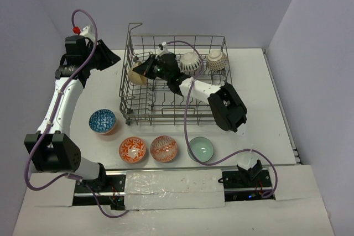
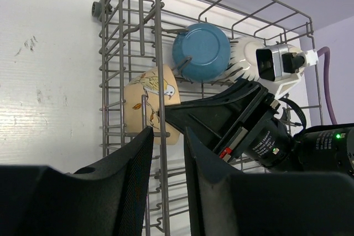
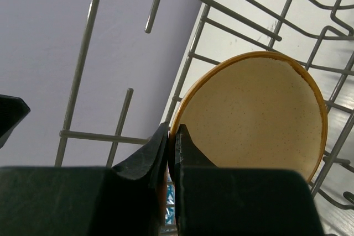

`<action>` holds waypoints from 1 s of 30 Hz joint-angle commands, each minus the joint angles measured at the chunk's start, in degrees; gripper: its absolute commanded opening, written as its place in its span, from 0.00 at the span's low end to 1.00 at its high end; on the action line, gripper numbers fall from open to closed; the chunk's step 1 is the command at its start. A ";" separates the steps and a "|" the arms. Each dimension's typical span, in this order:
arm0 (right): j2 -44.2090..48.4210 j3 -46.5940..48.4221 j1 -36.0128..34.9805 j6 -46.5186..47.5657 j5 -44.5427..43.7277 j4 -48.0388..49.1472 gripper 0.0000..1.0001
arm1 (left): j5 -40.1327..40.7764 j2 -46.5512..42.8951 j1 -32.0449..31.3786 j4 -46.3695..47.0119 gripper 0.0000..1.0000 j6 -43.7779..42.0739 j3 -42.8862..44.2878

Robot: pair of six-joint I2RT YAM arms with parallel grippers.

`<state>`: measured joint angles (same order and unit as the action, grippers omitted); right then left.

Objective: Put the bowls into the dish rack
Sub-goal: Turn the bowl upside down over the dish rack.

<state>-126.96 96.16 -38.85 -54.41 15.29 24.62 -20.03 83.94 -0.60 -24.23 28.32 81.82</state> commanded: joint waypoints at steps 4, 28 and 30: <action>-0.22 -0.09 0.44 -3.15 -1.49 11.06 0.00 | -1.50 -1.06 0.42 2.78 0.33 0.69 -0.52; 2.50 -7.30 1.14 -1.05 -2.55 13.87 0.00 | -2.38 -0.62 0.42 2.87 0.33 1.04 -0.70; 2.94 -8.09 1.32 -0.70 -2.63 13.87 0.00 | -2.38 -0.62 0.43 2.87 0.33 1.13 -0.70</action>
<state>-127.70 89.06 -38.81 -56.77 14.46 33.80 -21.19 83.94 -0.45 -24.18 28.42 81.73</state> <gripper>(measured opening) 0.080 0.331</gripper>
